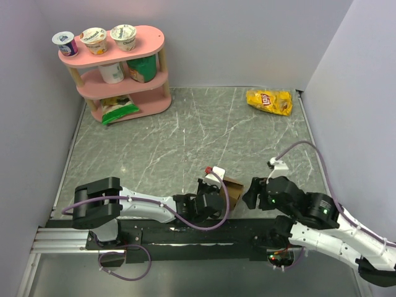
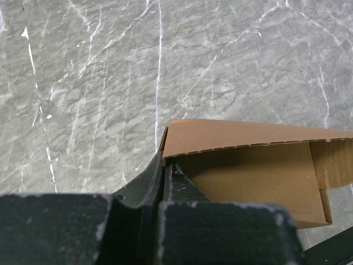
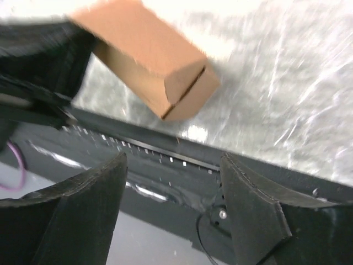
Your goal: Fold the paper box
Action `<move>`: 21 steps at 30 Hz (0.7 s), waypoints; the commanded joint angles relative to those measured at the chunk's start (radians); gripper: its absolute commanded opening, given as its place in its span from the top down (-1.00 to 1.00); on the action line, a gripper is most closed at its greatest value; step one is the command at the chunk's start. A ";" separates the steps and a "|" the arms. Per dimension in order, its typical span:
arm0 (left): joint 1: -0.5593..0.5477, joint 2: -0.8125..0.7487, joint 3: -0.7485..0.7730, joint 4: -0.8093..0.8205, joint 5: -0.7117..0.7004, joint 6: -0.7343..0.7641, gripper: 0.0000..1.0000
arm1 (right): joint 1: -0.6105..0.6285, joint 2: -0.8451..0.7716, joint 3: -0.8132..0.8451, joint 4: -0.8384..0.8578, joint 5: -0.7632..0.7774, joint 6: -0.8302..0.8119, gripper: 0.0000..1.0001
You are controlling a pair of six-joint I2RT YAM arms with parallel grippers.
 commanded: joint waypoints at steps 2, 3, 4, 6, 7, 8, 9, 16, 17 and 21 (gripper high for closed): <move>0.005 0.071 -0.077 -0.191 0.150 0.018 0.98 | -0.035 0.004 0.098 0.067 0.193 -0.038 -0.68; 0.003 0.068 -0.083 -0.185 0.150 0.020 0.98 | -0.046 0.015 0.104 0.096 0.206 -0.087 -0.84; 0.003 0.063 -0.086 -0.181 0.152 0.021 0.98 | -0.058 0.028 0.110 0.130 0.218 -0.122 -0.86; 0.003 0.060 -0.093 -0.170 0.158 0.026 0.98 | -0.124 0.076 0.126 0.248 0.211 -0.228 -0.86; 0.002 0.057 -0.095 -0.168 0.159 0.027 0.98 | -0.153 0.096 0.126 0.291 0.205 -0.259 -0.87; 0.000 0.057 -0.097 -0.167 0.159 0.027 0.98 | -0.202 0.128 0.118 0.327 0.197 -0.288 -0.88; -0.002 0.055 -0.101 -0.164 0.158 0.027 0.98 | -0.221 0.143 0.109 0.402 0.197 -0.335 -0.90; -0.012 0.068 -0.080 -0.190 0.150 0.017 0.98 | -0.183 0.249 -0.037 0.584 0.258 -0.359 -0.87; -0.011 0.069 -0.077 -0.196 0.149 0.008 0.98 | -0.161 0.254 -0.052 0.584 0.272 -0.324 -0.87; -0.011 0.078 -0.067 -0.202 0.159 -0.006 0.98 | -0.033 0.283 -0.114 0.538 0.379 -0.203 -0.88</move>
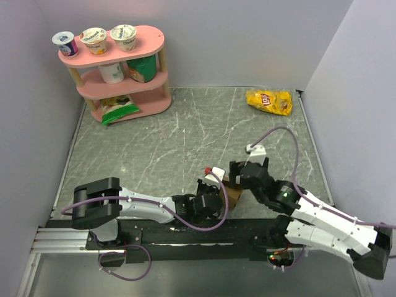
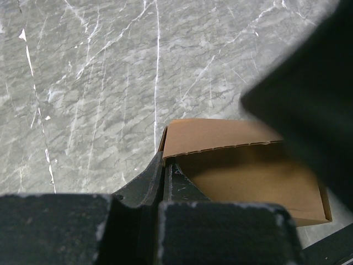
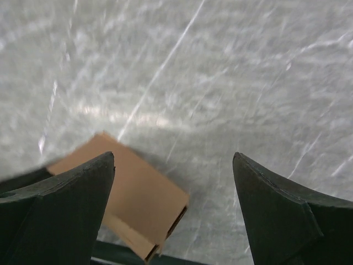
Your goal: Fold the paper box
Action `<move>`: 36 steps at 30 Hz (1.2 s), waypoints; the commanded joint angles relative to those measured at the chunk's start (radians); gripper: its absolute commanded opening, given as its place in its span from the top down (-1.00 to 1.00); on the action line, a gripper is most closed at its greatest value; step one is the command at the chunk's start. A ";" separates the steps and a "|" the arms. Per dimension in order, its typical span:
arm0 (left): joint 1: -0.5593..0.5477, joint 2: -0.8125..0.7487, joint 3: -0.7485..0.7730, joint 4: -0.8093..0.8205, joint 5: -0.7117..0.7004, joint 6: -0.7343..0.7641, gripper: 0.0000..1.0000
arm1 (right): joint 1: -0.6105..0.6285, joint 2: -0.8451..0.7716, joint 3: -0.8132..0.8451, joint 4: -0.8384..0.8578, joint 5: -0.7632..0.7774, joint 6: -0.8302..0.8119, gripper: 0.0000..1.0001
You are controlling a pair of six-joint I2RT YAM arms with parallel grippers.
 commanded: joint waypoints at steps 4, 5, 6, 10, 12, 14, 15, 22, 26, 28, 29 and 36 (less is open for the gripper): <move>-0.007 0.085 -0.050 -0.237 0.159 -0.042 0.98 | 0.191 0.057 -0.101 -0.054 0.196 0.251 -0.90; -0.007 0.083 -0.051 -0.234 0.163 -0.045 0.98 | 0.211 0.066 -0.109 -0.066 0.212 0.327 -0.93; -0.008 0.083 -0.051 -0.234 0.165 -0.045 0.98 | 0.230 0.078 -0.118 -0.076 0.228 0.359 -0.94; -0.008 0.082 -0.044 -0.244 0.182 -0.043 0.98 | 0.296 0.187 -0.118 -0.114 0.273 0.473 -0.99; -0.010 0.074 -0.035 -0.267 0.175 -0.045 0.84 | 0.311 0.228 -0.099 -0.157 0.301 0.522 -0.99; -0.014 0.065 -0.035 -0.280 0.169 -0.050 0.45 | 0.321 0.270 -0.075 -0.181 0.313 0.553 -0.99; -0.016 0.053 -0.038 -0.281 0.168 -0.050 0.44 | 0.322 0.278 -0.070 -0.200 0.321 0.567 -0.99; -0.017 -0.009 -0.073 -0.283 0.172 -0.053 0.12 | 0.325 0.189 -0.145 -0.149 0.311 0.565 -0.95; -0.019 -0.046 -0.100 -0.258 0.200 -0.034 -0.04 | 0.325 0.186 -0.164 -0.157 0.316 0.588 -0.93; -0.019 -0.059 -0.113 -0.254 0.229 -0.020 -0.10 | 0.325 0.201 -0.158 -0.157 0.316 0.587 -0.93; -0.020 -0.073 -0.116 -0.255 0.237 -0.019 -0.16 | 0.324 0.206 -0.155 -0.158 0.318 0.591 -0.93; -0.023 -0.138 -0.170 -0.260 0.271 -0.007 -0.46 | 0.325 0.193 -0.162 -0.160 0.327 0.601 -0.93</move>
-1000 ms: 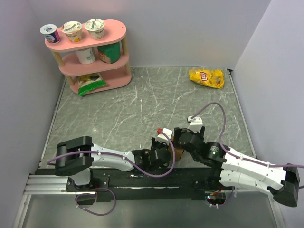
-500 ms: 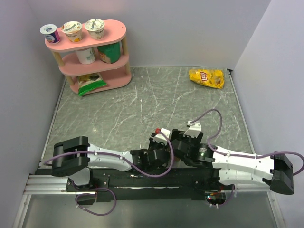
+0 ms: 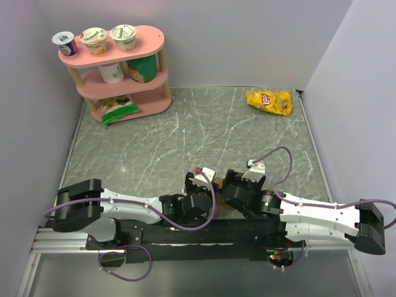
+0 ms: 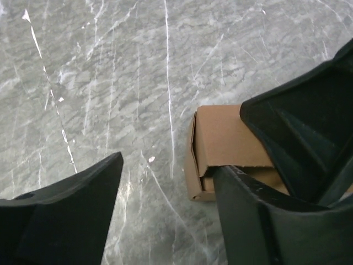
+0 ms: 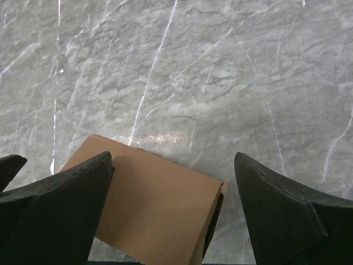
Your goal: Fold the paper box
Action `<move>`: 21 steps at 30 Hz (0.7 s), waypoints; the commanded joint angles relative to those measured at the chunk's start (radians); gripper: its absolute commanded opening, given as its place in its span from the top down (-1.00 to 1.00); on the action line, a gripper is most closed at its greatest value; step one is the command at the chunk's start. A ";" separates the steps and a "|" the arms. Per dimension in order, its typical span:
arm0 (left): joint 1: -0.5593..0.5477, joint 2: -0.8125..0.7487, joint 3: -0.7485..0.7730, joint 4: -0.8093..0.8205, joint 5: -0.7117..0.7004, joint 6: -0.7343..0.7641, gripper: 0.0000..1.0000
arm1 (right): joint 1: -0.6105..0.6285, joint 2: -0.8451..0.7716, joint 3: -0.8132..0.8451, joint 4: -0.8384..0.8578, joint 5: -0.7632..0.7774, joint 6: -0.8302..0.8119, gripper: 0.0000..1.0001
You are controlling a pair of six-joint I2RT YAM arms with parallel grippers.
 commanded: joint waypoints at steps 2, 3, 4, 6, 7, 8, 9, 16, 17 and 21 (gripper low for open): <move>-0.034 -0.010 -0.083 -0.178 0.220 0.038 -0.55 | 0.007 0.011 -0.046 -0.128 -0.031 -0.009 -0.93; -0.037 -0.015 -0.085 -0.179 0.225 0.042 -0.57 | 0.007 0.008 -0.048 -0.129 -0.031 -0.009 -0.93; -0.041 -0.016 -0.088 -0.179 0.228 0.048 -0.55 | 0.007 0.005 -0.048 -0.129 -0.030 -0.009 -0.93; -0.046 -0.025 -0.091 -0.184 0.236 0.045 -0.55 | 0.006 0.004 -0.049 -0.131 -0.031 -0.005 -0.94; -0.052 -0.027 -0.093 -0.181 0.243 0.055 -0.56 | 0.007 0.002 -0.049 -0.131 -0.030 -0.005 -0.93; -0.057 -0.036 -0.102 -0.181 0.248 0.058 -0.57 | 0.006 0.001 -0.051 -0.132 -0.030 -0.002 -0.93; -0.061 -0.042 -0.106 -0.179 0.251 0.057 -0.59 | 0.007 0.002 -0.052 -0.132 -0.028 -0.002 -0.94; -0.077 -0.134 -0.183 -0.139 0.297 0.066 -0.86 | 0.006 -0.007 -0.059 -0.131 -0.028 0.005 -0.94; -0.077 -0.163 -0.192 -0.132 0.306 0.071 -0.90 | 0.007 -0.007 -0.060 -0.129 -0.030 0.005 -0.93; -0.077 -0.235 -0.243 -0.087 0.346 0.083 -0.92 | 0.007 -0.018 -0.066 -0.125 -0.033 0.002 -0.93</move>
